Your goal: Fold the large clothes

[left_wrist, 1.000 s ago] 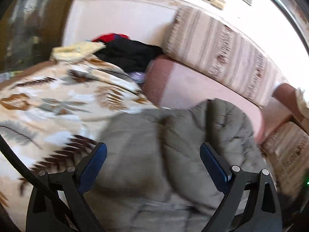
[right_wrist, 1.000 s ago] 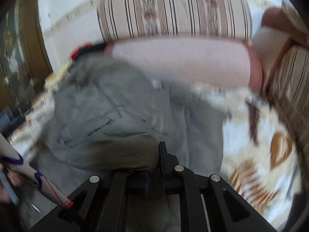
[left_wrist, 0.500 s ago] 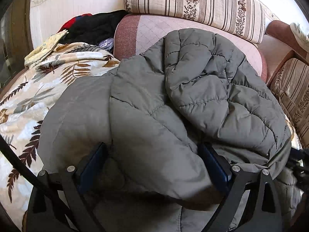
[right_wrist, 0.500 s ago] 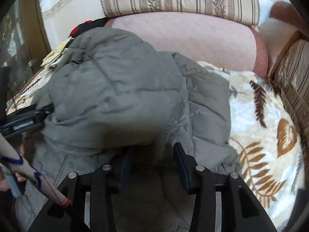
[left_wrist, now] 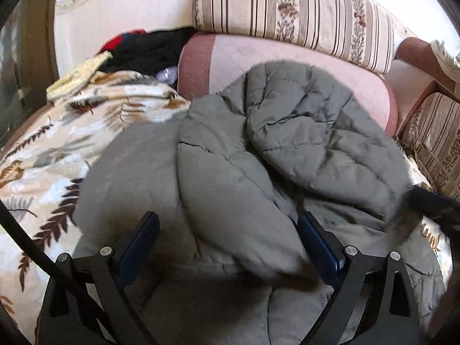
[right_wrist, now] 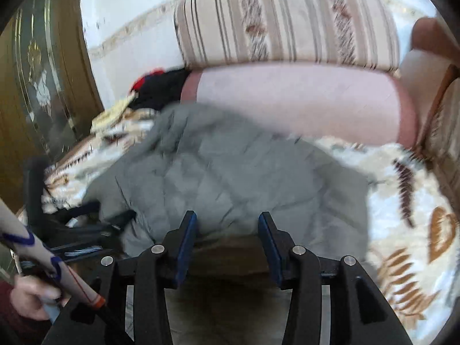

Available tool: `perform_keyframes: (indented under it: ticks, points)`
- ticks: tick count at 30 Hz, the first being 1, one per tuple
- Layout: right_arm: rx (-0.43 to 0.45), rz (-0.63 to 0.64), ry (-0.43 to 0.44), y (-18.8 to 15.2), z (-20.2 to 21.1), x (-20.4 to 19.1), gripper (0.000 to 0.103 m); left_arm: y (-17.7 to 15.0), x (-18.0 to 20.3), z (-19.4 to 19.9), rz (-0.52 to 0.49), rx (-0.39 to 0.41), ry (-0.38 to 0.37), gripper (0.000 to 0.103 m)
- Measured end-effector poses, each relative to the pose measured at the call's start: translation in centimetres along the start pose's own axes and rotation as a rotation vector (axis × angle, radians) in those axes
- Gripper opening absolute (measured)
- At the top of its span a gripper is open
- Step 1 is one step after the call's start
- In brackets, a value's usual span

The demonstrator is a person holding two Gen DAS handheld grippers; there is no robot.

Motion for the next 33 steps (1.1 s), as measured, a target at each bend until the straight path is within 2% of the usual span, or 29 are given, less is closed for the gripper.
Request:
perform_keyframes:
  ticks: [2,4,6,8,11,28,30,33]
  points:
    - [-0.035,-0.006,-0.014,-0.6,-2.0,0.2,0.049,0.3,0.4,1.3,-0.031,0.055,0.016,0.096]
    - [-0.102,-0.017,-0.035,-1.2,-3.9,0.5,0.049,0.5,1.0,1.4,-0.068,0.076,0.016,0.096]
    - [-0.122,-0.017,-0.045,-1.9,-4.9,0.7,0.049,0.3,1.6,0.5,-0.089,0.048,0.0,0.096]
    - [-0.13,0.001,-0.052,-2.3,-5.2,0.7,0.049,-0.3,2.0,-1.5,-0.098,-0.028,-0.013,0.096]
    - [-0.141,0.009,-0.051,-2.8,-5.5,0.9,0.049,-0.8,2.0,-2.7,-0.098,-0.066,-0.017,0.096]
    - [-0.142,0.042,-0.048,-3.1,-5.0,1.0,0.049,-1.1,2.3,-2.8,-0.113,-0.06,-0.011,0.097]
    - [-0.124,0.021,-0.03,-2.4,-4.1,1.0,0.05,-1.1,2.4,-2.8,-0.114,-0.061,-0.01,0.097]
    - [-0.042,-0.037,0.001,-0.6,-2.3,1.7,0.05,-1.1,2.4,-2.8,-0.119,-0.061,-0.004,0.097]
Point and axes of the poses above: each gripper's, at about its wrist camera, not at the fingertips, and z roughly against the way its jaws point, x to its right, y to its top, the point moved 4 cm from there along -z, roughly the way its jaws point, and after that the axes turned 13 degrees about -z, right-handed, at the moved point
